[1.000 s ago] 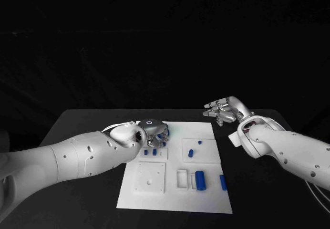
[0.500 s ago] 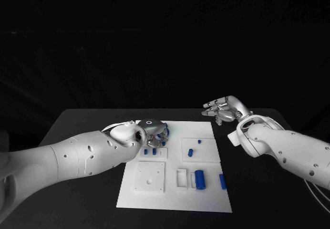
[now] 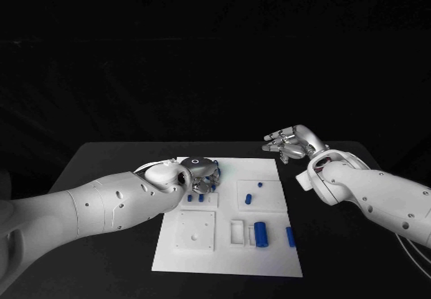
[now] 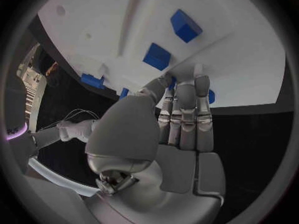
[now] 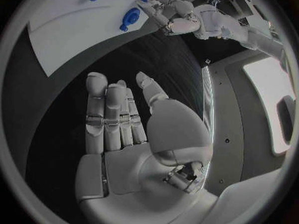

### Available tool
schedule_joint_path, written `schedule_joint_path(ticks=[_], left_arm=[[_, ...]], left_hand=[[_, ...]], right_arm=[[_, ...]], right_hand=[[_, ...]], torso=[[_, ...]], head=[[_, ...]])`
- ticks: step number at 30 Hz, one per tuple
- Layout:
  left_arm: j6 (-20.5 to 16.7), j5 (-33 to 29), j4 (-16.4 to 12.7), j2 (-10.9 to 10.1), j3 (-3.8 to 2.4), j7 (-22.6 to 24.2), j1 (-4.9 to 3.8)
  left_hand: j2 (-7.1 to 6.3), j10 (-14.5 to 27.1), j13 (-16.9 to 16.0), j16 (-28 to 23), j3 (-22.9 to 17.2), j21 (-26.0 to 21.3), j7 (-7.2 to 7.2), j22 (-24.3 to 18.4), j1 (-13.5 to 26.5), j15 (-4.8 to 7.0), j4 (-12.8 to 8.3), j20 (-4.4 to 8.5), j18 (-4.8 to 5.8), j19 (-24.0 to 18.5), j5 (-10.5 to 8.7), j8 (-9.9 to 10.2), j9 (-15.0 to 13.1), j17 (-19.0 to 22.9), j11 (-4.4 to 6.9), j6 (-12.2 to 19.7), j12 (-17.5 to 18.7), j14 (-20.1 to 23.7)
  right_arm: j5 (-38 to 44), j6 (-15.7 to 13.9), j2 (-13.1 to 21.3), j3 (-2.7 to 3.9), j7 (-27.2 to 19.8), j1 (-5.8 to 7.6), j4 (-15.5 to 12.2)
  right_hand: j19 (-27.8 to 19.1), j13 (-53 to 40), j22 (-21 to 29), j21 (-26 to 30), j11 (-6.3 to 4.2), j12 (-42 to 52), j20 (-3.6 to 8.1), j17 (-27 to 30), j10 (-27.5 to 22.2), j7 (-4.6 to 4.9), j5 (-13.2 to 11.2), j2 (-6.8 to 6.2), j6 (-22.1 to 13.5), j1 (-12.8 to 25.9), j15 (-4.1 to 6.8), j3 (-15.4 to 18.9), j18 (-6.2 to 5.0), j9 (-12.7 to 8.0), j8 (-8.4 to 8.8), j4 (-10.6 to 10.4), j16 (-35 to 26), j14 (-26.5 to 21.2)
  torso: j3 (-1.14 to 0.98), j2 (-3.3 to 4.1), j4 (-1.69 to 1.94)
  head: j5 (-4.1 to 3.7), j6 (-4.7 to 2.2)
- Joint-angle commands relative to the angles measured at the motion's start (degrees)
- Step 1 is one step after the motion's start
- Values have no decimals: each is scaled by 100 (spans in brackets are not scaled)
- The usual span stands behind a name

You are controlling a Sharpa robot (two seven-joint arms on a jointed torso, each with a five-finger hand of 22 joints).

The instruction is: Assemble the parts on the task board

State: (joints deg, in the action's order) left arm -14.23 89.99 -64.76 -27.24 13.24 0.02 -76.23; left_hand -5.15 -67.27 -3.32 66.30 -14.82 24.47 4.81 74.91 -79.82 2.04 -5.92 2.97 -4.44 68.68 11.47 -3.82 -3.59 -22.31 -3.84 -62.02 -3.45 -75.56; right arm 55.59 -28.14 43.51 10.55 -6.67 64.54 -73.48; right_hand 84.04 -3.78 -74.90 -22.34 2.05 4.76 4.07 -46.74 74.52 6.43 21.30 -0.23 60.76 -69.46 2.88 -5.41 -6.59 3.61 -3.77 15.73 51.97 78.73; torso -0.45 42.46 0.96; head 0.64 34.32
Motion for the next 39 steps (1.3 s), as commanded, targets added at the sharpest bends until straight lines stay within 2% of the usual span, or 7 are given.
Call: schedule_joint_path(ticks=[1,9,15,22,31,35,39], left_arm=[[158,-14,13,25,4,0,30],[296,5,48,24,4,-86,42],[305,11,51,24,4,-101,43],[75,0,25,4,4,-32,45],[-352,-169,-83,-89,-8,33,46],[-481,-286,-164,-145,-55,59,47],[-515,-429,-280,-227,-179,58,46]], left_hand=[[58,-116,5,46,-89,-2,74,129,-80,1,7,5,-99,59,2,20,0,-15,26,-137,19,-40],[177,-296,3,44,-134,108,125,133,-167,-24,-18,-17,-148,38,13,28,3,-13,42,-316,17,-93],[278,-486,1,37,-94,188,95,133,-218,-10,-42,-12,-171,45,26,19,-3,-11,89,-482,14,-149],[395,-680,-1,25,51,266,55,126,-240,29,-84,24,-161,85,43,24,-4,-18,150,-690,15,-257],[447,-689,-1,-34,75,324,62,126,-253,37,-185,37,-178,111,132,25,-3,-24,147,-689,15,-338],[450,-679,-1,-56,56,346,64,125,-239,38,-214,38,-185,116,137,25,-2,-31,144,-678,15,-362],[448,-672,0,-68,45,357,65,123,-229,39,-230,39,-188,116,138,27,-2,-38,141,-673,16,-371]], right_arm=[[50,80,-6,3,-68,-2,-15],[50,82,0,3,-68,-2,-29],[50,81,1,3,-70,-2,-39],[50,75,-3,3,-76,-2,-46],[50,77,-10,4,-79,-2,-37],[50,82,-13,4,-80,-2,-28],[50,84,-14,4,-81,-3,-19]], right_hand=[[234,7,-135,23,38,-23,-43,5,3,33,17,11,14,37,-43,-20,-132,-2,20,-22,15,5],[232,7,-134,29,37,-24,-42,9,5,32,20,14,20,45,-43,-19,-132,-2,21,-25,18,3],[232,7,-135,29,35,-23,-42,13,11,29,21,19,31,47,-43,-23,-131,-2,20,-24,19,0],[232,7,-137,23,33,-24,-41,16,14,26,23,22,41,47,-41,-28,-129,-2,21,-22,21,-1],[233,6,-138,23,31,-23,-39,20,18,24,23,27,51,44,-39,-38,-128,-2,21,-17,23,-2],[233,6,-138,23,31,-23,-39,20,18,24,23,27,51,44,-39,-38,-128,-2,21,-17,23,-2],[232,7,-139,29,30,-25,-38,24,20,22,23,26,61,44,-39,-54,-128,-2,21,-8,27,-2]], torso=[[0,0,-2],[-2,-3,3],[-1,-2,2],[4,-1,4],[6,-4,3],[5,-4,3],[-1,-6,5]], head=[[-11,5],[-8,13],[-9,12],[-8,-16],[2,-41],[2,-49],[3,-66]])
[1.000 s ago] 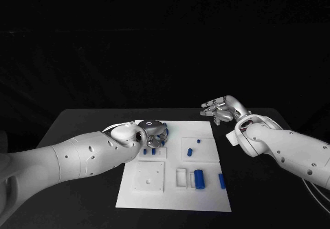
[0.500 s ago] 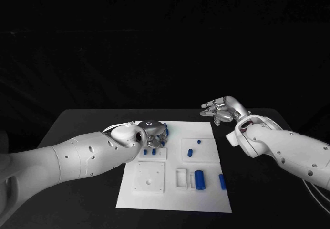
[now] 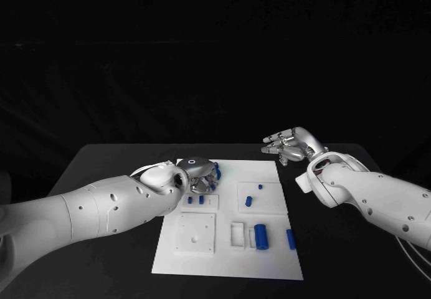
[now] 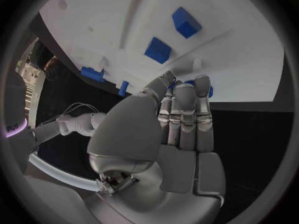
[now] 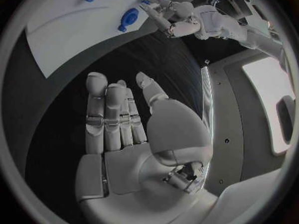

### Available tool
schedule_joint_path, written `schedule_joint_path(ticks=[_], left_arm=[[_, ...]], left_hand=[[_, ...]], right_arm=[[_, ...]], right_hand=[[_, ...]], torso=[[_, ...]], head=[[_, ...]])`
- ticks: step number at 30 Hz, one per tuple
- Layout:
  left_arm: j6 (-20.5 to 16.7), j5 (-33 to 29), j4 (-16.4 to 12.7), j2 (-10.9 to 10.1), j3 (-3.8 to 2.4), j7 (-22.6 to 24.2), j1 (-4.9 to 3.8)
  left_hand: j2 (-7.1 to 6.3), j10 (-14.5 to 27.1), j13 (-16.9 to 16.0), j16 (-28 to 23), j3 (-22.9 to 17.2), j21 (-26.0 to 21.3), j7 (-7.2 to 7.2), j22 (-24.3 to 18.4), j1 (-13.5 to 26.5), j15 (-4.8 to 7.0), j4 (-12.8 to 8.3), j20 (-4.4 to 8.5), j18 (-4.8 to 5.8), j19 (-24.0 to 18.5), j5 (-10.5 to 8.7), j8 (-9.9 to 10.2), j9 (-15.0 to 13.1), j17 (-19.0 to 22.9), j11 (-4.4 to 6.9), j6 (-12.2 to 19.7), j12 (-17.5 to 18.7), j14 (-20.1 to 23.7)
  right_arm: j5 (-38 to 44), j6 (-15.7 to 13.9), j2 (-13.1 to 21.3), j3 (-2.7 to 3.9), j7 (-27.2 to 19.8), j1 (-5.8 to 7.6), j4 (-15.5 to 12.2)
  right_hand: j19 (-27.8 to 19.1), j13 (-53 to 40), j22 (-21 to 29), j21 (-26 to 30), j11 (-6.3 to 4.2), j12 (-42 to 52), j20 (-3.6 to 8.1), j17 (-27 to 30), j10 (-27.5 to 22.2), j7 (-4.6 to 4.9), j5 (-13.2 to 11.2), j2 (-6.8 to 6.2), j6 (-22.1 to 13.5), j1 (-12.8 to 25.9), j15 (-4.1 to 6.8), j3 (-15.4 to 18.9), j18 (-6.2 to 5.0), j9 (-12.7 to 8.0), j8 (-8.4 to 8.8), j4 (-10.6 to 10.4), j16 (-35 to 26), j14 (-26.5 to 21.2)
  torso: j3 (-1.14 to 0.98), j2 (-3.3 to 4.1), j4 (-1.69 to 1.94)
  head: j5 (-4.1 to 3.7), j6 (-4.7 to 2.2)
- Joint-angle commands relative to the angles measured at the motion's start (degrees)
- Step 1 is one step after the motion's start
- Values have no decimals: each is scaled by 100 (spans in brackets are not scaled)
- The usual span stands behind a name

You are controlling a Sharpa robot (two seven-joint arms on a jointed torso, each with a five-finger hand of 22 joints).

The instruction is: Assemble the parts on the task board

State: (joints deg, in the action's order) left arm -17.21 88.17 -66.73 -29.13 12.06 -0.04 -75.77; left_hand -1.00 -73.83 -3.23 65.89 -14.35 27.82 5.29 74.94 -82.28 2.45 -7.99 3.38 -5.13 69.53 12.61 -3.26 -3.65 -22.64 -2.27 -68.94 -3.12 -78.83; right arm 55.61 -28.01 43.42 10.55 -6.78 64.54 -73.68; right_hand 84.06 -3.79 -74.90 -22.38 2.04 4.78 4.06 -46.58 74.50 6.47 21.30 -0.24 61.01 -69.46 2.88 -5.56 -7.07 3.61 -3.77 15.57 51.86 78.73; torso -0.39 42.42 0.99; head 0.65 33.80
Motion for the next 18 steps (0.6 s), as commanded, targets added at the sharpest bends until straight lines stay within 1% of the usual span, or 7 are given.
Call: schedule_joint_path(ticks=[1,4,8,10,14,15,18], left_arm=[[-199,-286,-114,-62,-101,58,0],[-137,-397,-218,-154,-209,32,-2],[-62,-543,-368,-299,-317,-10,-5],[1,-607,-453,-387,-359,-36,-9],[166,-695,-570,-536,-398,-87,-18],[205,-708,-591,-570,-403,-99,-20],[274,-729,-635,-656,-411,-126,-22]], left_hand=[[32,-7,-9,-34,-8,25,21,120,19,-5,-31,-3,-118,26,19,-30,4,-8,-21,27,-18,-43],[29,-2,-9,-37,-9,28,21,120,26,-4,-35,-4,-118,24,13,-29,5,-11,-22,33,-18,-43],[29,-2,-9,-37,-9,28,21,120,26,-4,-35,-4,-118,24,13,-29,5,-11,-22,33,-18,-43],[29,-2,-9,-37,-9,28,21,120,26,-4,-35,-4,-118,24,13,-29,5,-11,-22,33,-18,-43],[26,10,-8,-50,-16,32,23,120,31,-5,-48,-3,-114,9,10,-28,5,-20,-26,44,-17,-36],[26,10,-8,-50,-16,32,23,120,31,-5,-48,-3,-114,9,10,-28,5,-20,-26,44,-17,-36],[25,22,-9,-54,-18,34,26,120,29,-9,-53,-5,-114,1,2,-29,5,-25,-31,55,-18,-33]], right_arm=[[48,73,-4,4,-69,-3,2],[48,77,-1,4,-69,-3,7],[48,80,7,4,-67,-3,10],[48,83,14,4,-66,-3,10],[48,95,22,4,-61,-3,14],[48,97,24,4,-59,-3,13],[48,102,28,4,-56,-3,14]], right_hand=[[231,8,-139,33,31,-27,-37,9,21,18,23,27,36,44,-39,-38,-80,-2,21,7,38,-2],[231,8,-139,33,31,-27,-37,9,21,18,23,27,36,44,-39,-38,-80,-2,21,7,38,-2],[231,9,-142,29,34,-32,-37,13,13,17,22,24,41,47,-40,-50,-79,-2,22,13,40,-4],[231,9,-142,29,34,-32,-37,13,13,17,22,24,41,47,-40,-50,-79,-2,22,13,40,-4],[231,10,-144,25,36,-36,-38,15,7,18,22,21,39,48,-42,-58,-79,-3,22,15,42,-5],[231,10,-144,25,36,-36,-38,15,7,18,22,21,39,48,-42,-58,-79,-3,22,15,42,-5],[231,10,-144,25,36,-36,-38,15,7,18,22,21,39,48,-42,-58,-79,-3,22,15,42,-5]], torso=[[-8,-2,5],[-11,-6,11],[-8,-6,8],[-7,-7,12],[-12,-9,14],[-13,-7,12],[-10,-1,10]], head=[[5,-22],[11,-19],[12,-23],[9,-27],[24,-31],[28,-23],[35,-36]])
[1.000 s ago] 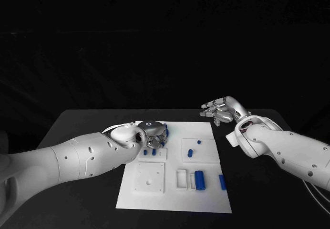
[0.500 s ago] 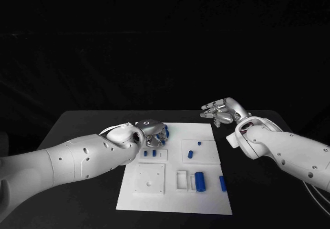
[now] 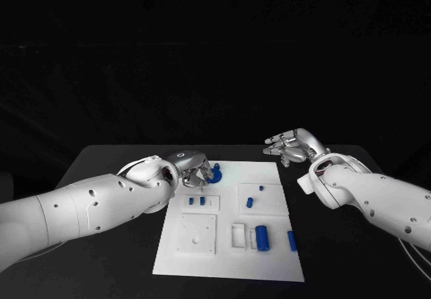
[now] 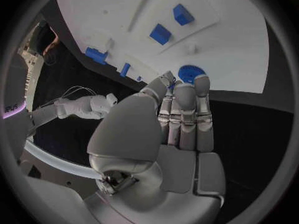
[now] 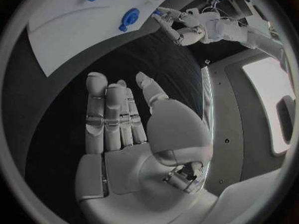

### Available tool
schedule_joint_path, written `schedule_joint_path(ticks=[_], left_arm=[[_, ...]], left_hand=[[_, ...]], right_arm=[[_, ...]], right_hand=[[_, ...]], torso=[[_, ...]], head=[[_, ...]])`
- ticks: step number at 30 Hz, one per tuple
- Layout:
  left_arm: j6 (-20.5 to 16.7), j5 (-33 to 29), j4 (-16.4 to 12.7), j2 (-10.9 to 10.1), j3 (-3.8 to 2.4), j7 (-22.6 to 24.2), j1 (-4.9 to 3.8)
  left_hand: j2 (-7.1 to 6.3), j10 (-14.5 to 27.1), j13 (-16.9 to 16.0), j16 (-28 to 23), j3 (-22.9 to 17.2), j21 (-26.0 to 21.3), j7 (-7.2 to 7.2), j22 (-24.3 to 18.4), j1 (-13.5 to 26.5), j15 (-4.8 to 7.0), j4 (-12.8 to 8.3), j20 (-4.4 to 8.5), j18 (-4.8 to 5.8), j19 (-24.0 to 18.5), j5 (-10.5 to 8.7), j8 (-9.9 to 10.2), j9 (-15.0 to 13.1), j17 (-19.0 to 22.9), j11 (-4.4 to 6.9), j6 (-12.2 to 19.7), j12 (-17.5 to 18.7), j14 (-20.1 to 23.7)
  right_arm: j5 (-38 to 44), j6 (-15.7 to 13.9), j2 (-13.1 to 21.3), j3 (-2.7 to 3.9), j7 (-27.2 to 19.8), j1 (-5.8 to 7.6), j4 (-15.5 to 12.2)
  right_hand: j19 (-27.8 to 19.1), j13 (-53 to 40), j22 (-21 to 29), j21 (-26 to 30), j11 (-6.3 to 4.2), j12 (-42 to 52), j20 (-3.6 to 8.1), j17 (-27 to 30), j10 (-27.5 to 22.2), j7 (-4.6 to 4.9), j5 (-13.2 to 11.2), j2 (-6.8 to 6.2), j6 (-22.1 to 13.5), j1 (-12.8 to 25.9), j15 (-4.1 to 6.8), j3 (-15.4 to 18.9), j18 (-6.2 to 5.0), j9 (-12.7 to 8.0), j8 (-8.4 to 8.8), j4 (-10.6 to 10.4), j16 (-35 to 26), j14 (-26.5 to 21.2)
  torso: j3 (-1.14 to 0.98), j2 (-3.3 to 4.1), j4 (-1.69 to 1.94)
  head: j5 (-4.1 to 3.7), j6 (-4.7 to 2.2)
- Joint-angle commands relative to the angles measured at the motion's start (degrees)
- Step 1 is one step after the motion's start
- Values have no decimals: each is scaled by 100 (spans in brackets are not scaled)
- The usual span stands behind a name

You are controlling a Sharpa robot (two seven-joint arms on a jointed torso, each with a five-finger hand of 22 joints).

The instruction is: Assemble the parts on the task board

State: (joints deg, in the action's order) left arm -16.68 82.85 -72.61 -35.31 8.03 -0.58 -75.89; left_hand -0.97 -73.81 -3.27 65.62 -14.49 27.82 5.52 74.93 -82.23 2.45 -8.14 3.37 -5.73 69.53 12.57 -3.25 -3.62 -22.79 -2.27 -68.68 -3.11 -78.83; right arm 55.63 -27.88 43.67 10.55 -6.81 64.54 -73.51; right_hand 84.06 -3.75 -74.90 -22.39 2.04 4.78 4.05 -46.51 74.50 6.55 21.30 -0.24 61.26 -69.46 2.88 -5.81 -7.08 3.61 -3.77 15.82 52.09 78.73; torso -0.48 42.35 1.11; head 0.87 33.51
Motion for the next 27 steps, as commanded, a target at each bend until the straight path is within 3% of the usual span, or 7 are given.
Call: schedule_joint_path(ticks=[1,7,14,27], left_arm=[[239,-202,-59,-69,-10,-80,-11],[286,-181,-79,-170,-12,-96,-12],[356,-60,-23,-145,-5,-110,-9],[413,149,150,-77,82,-123,4]], left_hand=[[22,21,-6,-27,-3,35,3,121,25,-9,-37,-4,-54,1,3,-30,2,-9,-30,29,-19,-32],[21,22,-6,-30,-3,40,4,122,12,-10,-42,-4,-55,-4,-6,-30,2,-14,-31,29,-19,-28],[26,24,-5,-31,1,45,4,121,11,-11,-36,-6,-56,-9,-20,-30,2,-19,-32,30,-18,-28],[29,24,-6,-35,2,49,4,121,0,-13,-36,-8,-58,-12,-18,-30,2,-22,-32,30,-19,-26]], right_arm=[[46,91,4,3,-52,-3,-2],[46,96,10,3,-48,-3,-4],[51,100,7,3,-43,-3,-16],[74,104,4,3,-41,-3,-31]], right_hand=[[230,5,-144,25,36,-36,-38,7,7,10,22,21,14,48,-42,-34,-77,-3,22,-9,18,-5],[230,6,-145,33,41,-45,-41,11,-5,11,20,20,18,46,-45,-55,-80,-2,21,-6,22,-7],[230,6,-145,33,41,-45,-41,11,-5,11,20,20,18,46,-45,-55,-80,-2,21,-6,22,-7],[230,6,-146,35,43,-48,-43,14,-11,11,18,16,18,49,-46,-68,-83,-3,22,-6,25,-8]], torso=[[-1,5,0],[2,9,-2],[5,18,-14],[6,15,-16]], head=[[12,-6],[38,-16],[58,-8],[63,25]])
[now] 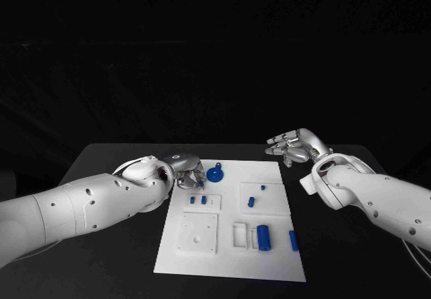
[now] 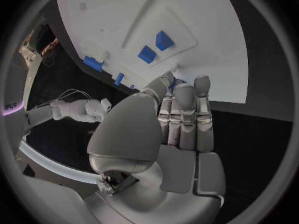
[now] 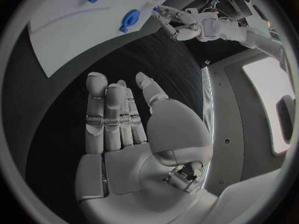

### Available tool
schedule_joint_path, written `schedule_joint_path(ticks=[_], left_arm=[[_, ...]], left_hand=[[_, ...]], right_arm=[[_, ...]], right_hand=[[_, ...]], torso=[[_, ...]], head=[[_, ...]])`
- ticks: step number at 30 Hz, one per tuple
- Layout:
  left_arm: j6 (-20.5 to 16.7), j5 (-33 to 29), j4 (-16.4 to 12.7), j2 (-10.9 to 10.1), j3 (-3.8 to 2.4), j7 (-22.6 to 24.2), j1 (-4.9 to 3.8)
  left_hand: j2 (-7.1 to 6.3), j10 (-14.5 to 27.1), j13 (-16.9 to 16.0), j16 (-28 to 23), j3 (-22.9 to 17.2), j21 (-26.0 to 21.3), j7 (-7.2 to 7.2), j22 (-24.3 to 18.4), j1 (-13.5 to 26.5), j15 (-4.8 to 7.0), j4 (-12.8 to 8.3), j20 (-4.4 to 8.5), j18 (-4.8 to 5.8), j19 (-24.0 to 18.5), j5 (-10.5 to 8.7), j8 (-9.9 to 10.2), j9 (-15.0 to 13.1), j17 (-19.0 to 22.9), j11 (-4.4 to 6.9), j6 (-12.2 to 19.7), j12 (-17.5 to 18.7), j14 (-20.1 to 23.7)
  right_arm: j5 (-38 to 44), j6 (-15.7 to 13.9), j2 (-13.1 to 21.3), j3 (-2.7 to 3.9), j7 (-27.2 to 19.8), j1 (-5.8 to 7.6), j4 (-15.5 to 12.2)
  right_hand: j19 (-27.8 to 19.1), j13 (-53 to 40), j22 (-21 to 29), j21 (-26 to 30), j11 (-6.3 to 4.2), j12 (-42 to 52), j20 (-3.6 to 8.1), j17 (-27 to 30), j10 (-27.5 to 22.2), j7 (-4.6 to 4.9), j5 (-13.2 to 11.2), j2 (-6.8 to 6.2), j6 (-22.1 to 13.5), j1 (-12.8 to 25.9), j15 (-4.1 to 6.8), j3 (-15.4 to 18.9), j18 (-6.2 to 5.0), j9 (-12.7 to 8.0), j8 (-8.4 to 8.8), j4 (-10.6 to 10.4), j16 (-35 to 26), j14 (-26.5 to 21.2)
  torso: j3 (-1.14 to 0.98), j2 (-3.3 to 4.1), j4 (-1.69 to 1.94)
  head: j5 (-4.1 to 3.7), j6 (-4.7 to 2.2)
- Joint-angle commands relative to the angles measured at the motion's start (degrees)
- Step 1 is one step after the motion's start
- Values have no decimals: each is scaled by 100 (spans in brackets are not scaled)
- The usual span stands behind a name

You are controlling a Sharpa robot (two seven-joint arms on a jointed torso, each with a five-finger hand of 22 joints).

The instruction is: Assemble the parts on the task board

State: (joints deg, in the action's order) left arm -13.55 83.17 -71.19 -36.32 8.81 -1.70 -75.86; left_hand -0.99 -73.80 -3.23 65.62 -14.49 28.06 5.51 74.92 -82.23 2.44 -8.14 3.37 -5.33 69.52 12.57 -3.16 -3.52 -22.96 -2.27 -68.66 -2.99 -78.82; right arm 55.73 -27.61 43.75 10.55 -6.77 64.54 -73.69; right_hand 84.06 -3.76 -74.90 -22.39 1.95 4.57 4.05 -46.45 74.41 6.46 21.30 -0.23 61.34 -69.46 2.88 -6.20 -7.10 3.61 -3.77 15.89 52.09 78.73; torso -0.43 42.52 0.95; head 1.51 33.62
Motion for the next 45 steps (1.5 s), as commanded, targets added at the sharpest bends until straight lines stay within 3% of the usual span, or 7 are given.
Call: schedule_joint_path(ticks=[1,26,45], left_arm=[[106,121,13,27,8,-13,2],[256,234,92,111,63,-78,19],[434,437,153,156,120,-163,28]], left_hand=[[31,23,-9,-35,1,25,6,123,0,-13,-37,-8,-98,-12,-17,-40,-8,-5,-33,28,-30,-27],[37,38,-8,-47,10,54,12,123,-23,-20,-36,-18,-110,-32,-37,-38,-7,-21,-41,43,-30,-18],[32,36,-9,-53,2,68,12,125,-50,-22,-61,-19,-114,-45,-41,-39,-7,-23,-42,46,-31,-7]], right_arm=[[64,77,-4,3,-45,-2,-14],[65,90,-41,3,-53,-3,5],[65,99,-68,3,-60,-4,31]], right_hand=[[229,8,-146,36,52,-27,-43,9,-2,20,18,16,11,50,-46,-28,-81,-3,22,-13,26,-8],[229,8,-146,36,52,-27,-43,9,-2,20,18,16,11,50,-46,-28,-81,-3,22,-13,26,-8],[231,7,-150,37,52,-25,-44,21,-1,19,11,10,19,56,-47,-70,-84,-2,21,-18,34,-12]], torso=[[3,-1,1],[-7,-1,0],[-1,-4,5]], head=[[-1,17],[-2,58],[-6,107]])
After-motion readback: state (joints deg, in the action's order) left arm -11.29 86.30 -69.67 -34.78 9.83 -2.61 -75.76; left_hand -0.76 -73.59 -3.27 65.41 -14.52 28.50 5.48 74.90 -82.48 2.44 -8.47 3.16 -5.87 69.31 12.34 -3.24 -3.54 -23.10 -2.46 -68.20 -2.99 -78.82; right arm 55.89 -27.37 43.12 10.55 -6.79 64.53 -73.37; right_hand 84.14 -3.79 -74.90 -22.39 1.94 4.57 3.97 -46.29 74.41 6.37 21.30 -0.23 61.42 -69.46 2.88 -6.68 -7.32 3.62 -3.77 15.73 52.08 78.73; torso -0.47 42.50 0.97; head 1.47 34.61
